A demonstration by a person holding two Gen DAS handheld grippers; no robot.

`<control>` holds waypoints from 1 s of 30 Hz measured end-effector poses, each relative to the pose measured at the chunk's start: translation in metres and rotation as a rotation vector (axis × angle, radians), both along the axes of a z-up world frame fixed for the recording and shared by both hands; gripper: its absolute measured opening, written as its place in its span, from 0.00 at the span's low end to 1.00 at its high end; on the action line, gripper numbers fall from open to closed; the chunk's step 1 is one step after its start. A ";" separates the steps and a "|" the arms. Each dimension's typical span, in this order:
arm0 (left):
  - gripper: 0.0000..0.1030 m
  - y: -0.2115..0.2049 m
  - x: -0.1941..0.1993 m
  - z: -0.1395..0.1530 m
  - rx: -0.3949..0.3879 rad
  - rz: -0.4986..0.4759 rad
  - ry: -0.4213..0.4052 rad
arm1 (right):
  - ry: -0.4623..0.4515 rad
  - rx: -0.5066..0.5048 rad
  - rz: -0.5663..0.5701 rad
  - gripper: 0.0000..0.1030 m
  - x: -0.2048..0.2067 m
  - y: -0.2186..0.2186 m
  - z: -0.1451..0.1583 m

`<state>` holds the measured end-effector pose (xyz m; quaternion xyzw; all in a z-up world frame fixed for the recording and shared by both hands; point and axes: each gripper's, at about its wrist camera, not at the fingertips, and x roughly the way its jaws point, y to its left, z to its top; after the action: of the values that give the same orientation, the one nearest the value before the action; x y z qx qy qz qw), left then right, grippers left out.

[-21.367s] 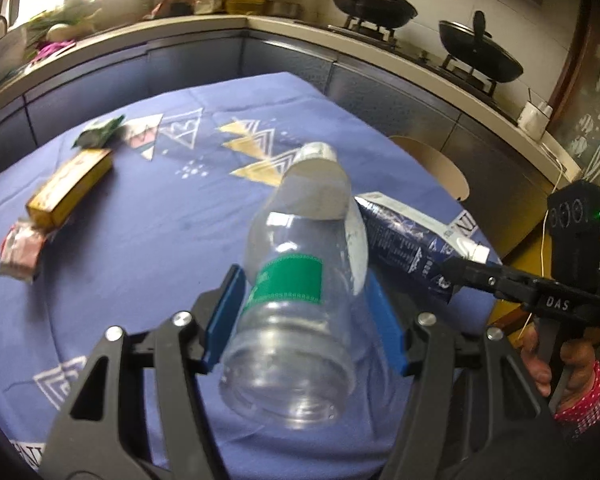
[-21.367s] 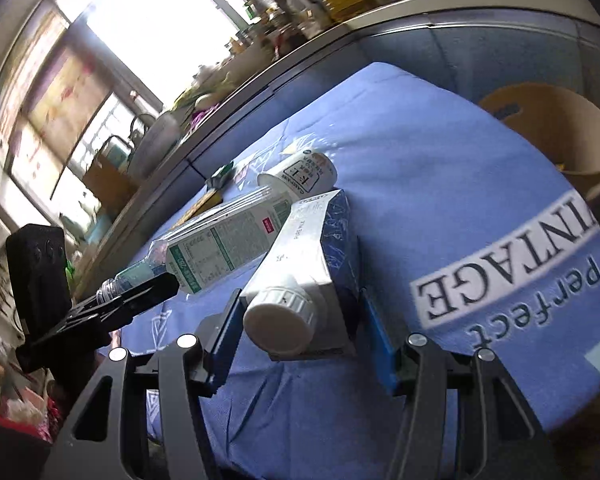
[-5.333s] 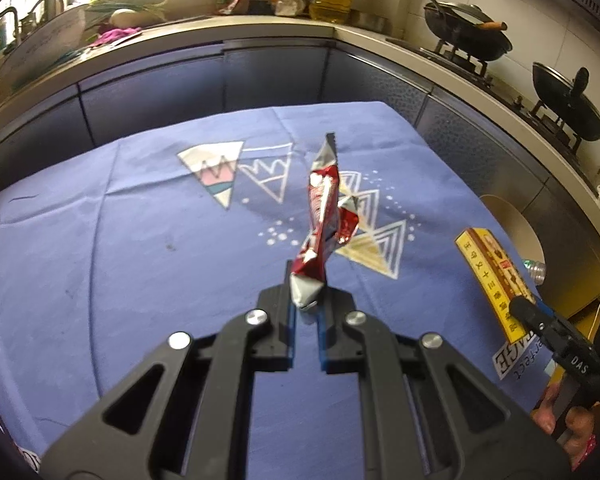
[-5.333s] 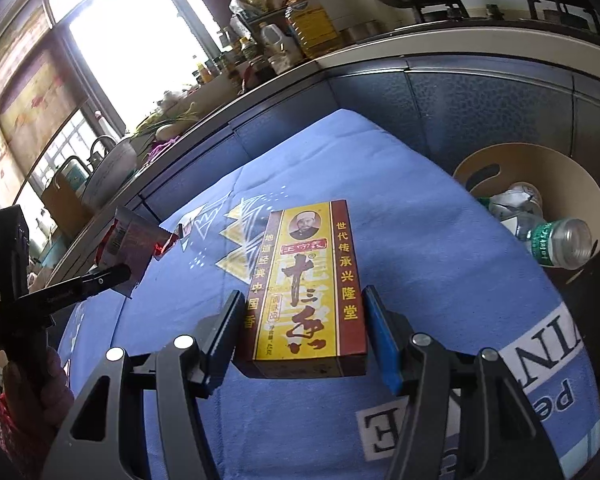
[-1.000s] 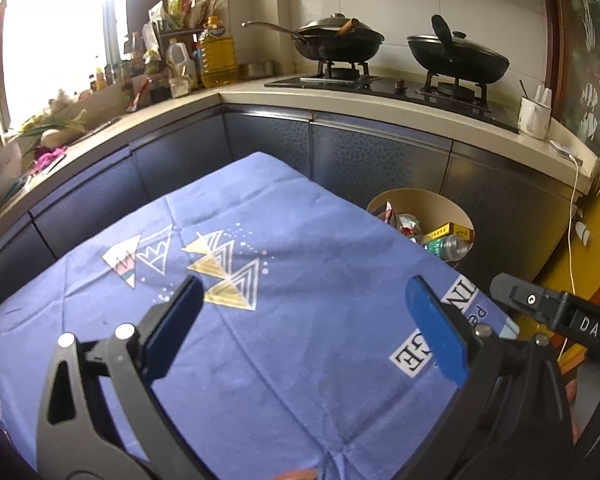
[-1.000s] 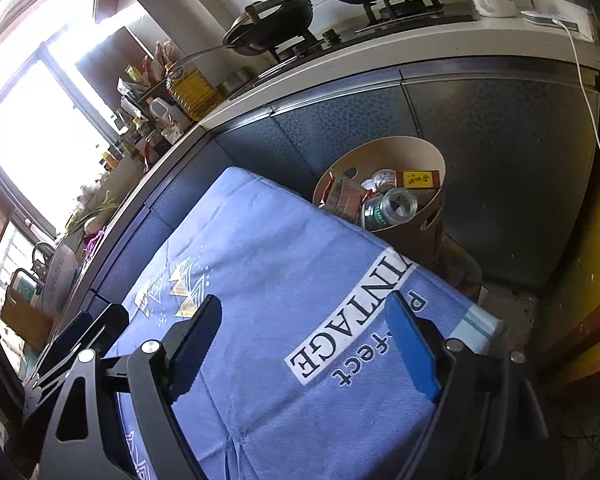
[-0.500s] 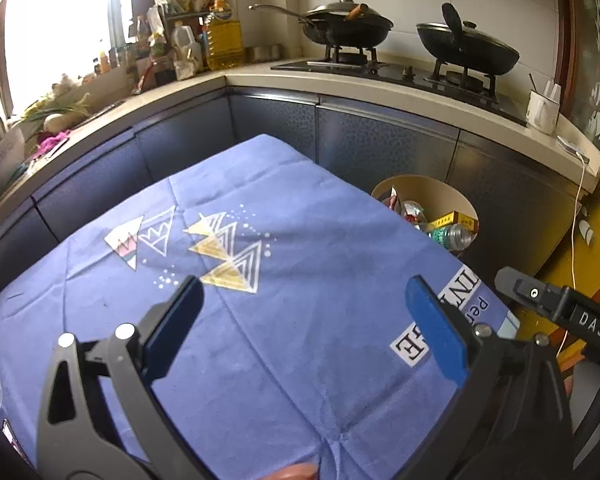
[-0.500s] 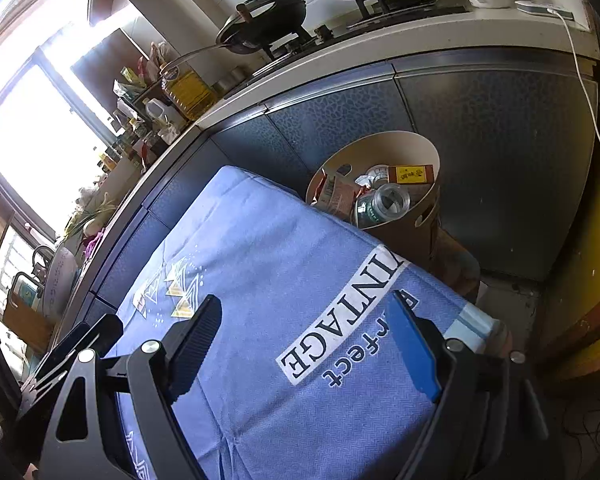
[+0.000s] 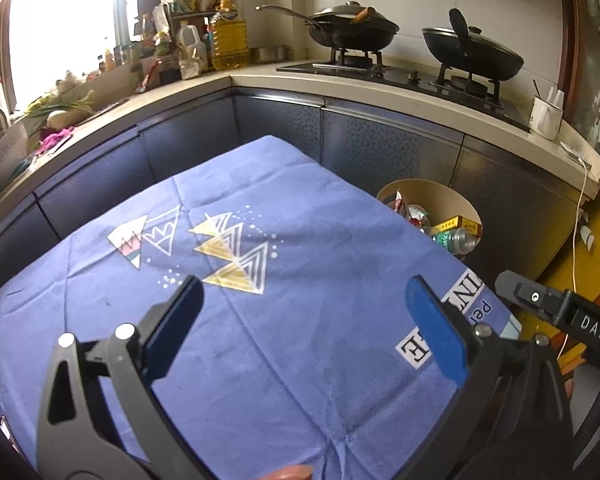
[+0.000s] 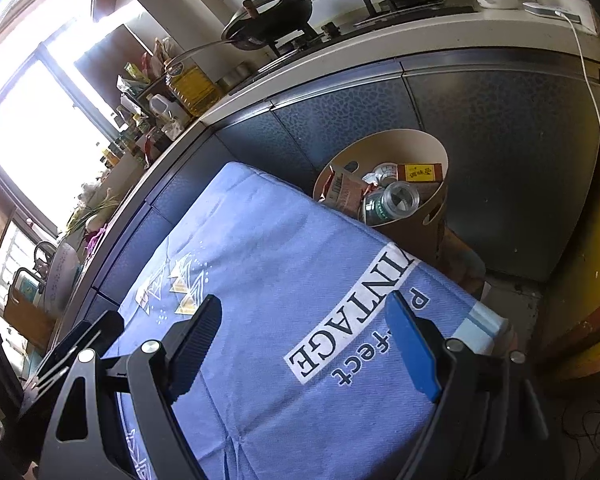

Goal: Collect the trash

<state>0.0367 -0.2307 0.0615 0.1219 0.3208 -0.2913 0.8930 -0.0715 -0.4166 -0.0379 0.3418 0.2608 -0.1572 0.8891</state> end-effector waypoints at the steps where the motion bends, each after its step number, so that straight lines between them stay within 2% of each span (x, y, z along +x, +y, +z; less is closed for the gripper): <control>1: 0.94 -0.001 0.000 0.000 0.001 -0.001 -0.001 | -0.001 0.000 0.000 0.79 -0.001 0.001 0.001; 6: 0.94 -0.003 -0.001 -0.003 0.014 0.001 -0.013 | 0.001 -0.004 -0.003 0.79 -0.001 0.003 0.001; 14: 0.94 -0.008 0.003 -0.013 0.023 -0.013 0.053 | 0.000 -0.007 -0.006 0.79 -0.002 0.003 0.002; 30: 0.94 -0.018 -0.004 -0.015 0.052 -0.034 0.038 | -0.009 0.003 -0.007 0.79 -0.005 0.000 0.002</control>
<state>0.0327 -0.2483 0.0461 0.1449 0.3429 -0.3004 0.8781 -0.0767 -0.4161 -0.0359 0.3449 0.2557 -0.1586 0.8891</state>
